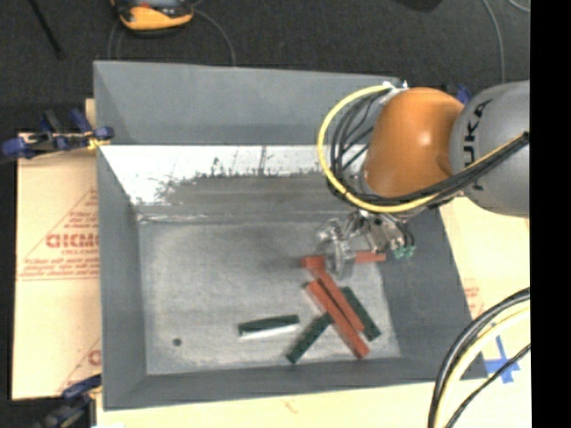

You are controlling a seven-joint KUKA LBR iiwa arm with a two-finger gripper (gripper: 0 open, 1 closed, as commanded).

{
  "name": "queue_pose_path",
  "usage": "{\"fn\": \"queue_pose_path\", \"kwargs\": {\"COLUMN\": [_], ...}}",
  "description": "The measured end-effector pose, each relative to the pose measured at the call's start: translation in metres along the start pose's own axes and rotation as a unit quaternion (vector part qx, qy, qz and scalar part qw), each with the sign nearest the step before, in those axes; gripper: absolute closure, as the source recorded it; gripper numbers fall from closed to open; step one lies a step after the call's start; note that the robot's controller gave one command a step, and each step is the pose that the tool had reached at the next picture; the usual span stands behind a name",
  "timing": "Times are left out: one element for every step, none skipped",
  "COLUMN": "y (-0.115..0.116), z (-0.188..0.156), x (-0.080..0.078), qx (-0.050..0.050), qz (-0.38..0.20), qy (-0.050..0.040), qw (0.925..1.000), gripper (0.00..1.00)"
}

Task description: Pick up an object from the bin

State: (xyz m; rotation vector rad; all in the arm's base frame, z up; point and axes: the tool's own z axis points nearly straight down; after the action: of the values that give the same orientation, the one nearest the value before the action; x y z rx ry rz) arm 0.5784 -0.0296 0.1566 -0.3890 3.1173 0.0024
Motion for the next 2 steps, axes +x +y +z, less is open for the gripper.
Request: {"fn": "queue_pose_path", "kwargs": {"y": [0.003,0.006], "z": [-0.008,0.007], "x": [0.012,0.014], "qx": [0.001,0.002], "qz": [0.006,-0.068], "qy": [-0.0001,-0.0034], "qw": [1.0,0.9977], "gripper": [1.0,1.0]}}
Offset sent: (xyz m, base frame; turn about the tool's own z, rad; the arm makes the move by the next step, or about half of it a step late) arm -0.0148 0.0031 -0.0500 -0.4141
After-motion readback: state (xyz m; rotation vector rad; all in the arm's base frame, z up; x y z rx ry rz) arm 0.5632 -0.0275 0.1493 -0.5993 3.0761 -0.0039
